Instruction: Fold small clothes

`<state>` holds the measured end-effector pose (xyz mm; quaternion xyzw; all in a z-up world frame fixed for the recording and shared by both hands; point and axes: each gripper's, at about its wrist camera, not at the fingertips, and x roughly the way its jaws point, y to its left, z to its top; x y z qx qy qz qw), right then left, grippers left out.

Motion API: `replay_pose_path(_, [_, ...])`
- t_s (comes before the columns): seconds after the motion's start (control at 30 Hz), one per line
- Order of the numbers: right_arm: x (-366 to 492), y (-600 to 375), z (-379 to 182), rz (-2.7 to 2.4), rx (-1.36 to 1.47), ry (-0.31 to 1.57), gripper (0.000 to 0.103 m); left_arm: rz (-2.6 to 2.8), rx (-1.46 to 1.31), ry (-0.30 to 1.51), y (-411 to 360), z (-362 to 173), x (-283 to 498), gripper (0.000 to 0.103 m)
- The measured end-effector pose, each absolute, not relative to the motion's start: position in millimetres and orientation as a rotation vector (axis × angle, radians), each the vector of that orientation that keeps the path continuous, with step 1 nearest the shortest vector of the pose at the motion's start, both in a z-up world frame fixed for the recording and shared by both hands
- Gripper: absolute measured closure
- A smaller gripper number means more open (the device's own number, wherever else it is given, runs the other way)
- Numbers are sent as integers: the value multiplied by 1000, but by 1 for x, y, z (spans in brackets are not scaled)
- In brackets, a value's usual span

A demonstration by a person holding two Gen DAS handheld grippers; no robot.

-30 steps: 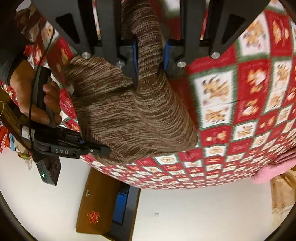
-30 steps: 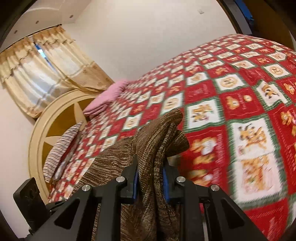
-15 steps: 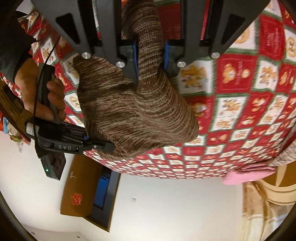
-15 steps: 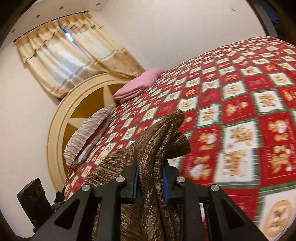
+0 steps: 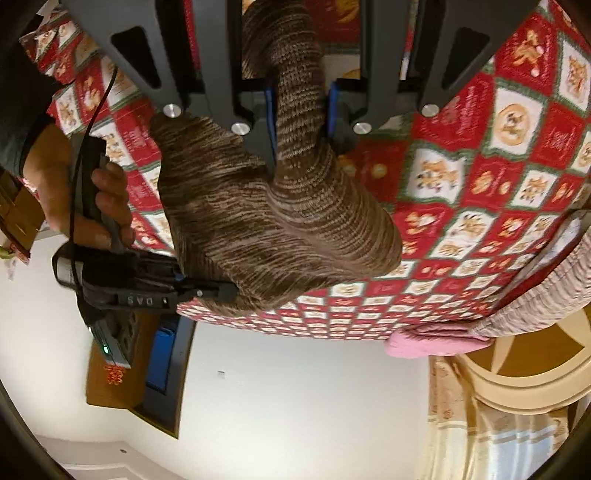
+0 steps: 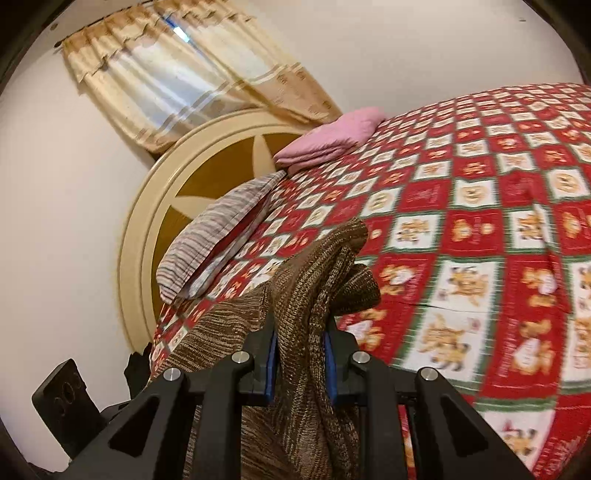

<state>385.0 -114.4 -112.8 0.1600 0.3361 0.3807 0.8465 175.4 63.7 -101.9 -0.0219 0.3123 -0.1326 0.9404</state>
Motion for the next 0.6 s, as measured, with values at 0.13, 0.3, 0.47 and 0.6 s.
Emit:
replay_pose_path(0.13, [391, -89, -116, 830, 308, 740, 82, -240, -45, 661, 76, -112, 173, 81])
replay_pose_path(0.3, [396, -65, -127, 850, 276, 774, 82, -219, -62, 669, 91, -115, 167, 81])
replay_pose_path(0.47, [402, -50, -140, 851, 264, 811, 82, -205, -70, 692, 98, -125, 165, 82])
replay_pose_path(0.6, [406, -40, -149, 850, 247, 838, 82, -200, -78, 711, 102, -132, 164, 81])
